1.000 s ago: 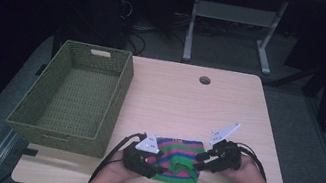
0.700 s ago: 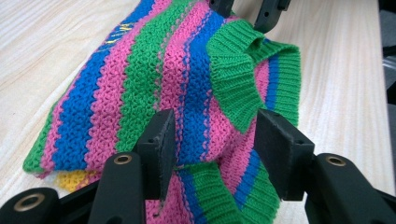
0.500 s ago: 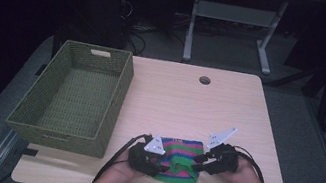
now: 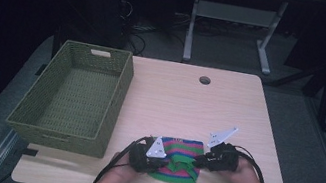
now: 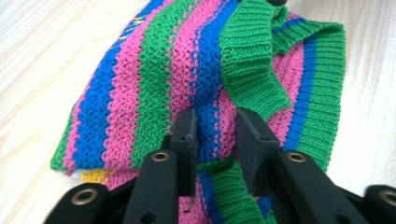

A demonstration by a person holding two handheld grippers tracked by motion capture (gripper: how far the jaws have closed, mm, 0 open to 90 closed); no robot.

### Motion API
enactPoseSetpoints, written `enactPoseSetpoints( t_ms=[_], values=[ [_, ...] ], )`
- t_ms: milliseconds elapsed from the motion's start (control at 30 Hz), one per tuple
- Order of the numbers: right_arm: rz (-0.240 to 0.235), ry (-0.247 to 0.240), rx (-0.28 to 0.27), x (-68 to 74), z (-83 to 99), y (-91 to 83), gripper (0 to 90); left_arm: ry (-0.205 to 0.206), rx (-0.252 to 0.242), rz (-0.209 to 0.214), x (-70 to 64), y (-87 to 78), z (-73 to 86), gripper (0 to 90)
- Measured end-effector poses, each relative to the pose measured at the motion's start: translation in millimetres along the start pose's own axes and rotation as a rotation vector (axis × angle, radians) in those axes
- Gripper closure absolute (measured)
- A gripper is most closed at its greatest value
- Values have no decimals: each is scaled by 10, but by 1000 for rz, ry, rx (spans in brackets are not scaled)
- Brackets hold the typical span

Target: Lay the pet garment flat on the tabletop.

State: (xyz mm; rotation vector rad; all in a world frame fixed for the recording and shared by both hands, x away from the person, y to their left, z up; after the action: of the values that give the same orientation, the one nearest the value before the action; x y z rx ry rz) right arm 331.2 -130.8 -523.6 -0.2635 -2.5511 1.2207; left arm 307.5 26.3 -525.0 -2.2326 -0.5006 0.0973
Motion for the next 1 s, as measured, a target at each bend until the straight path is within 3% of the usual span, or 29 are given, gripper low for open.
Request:
enactPoseSetpoints(
  t_ms=[67, 467, 1000],
  values=[
    [-4, 1, -2, 12, -10, -17, 803, -23, -6, 6, 34, -23, -1, 755],
    [-18, 1, -33, 94, -72, -109, 839, -56, -42, 17, 98, -159, -21, 810],
    [-20, -24, -60, 199, -158, -235, 847, -50, -63, 17, 99, -339, -55, 817]
  ],
)
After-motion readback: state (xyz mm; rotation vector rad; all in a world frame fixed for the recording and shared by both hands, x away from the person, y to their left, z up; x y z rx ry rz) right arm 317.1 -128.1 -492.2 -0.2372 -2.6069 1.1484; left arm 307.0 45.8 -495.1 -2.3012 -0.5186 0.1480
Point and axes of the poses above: each handheld gripper's, and its own axes: y roughly forward along the jaws, z roughly out of its underside, x roughly to its left, the point moved 9 cm from there along y, roughly forward along the jaws, and after that the axes turned 2 degrees about x, right-handed, at the moved point
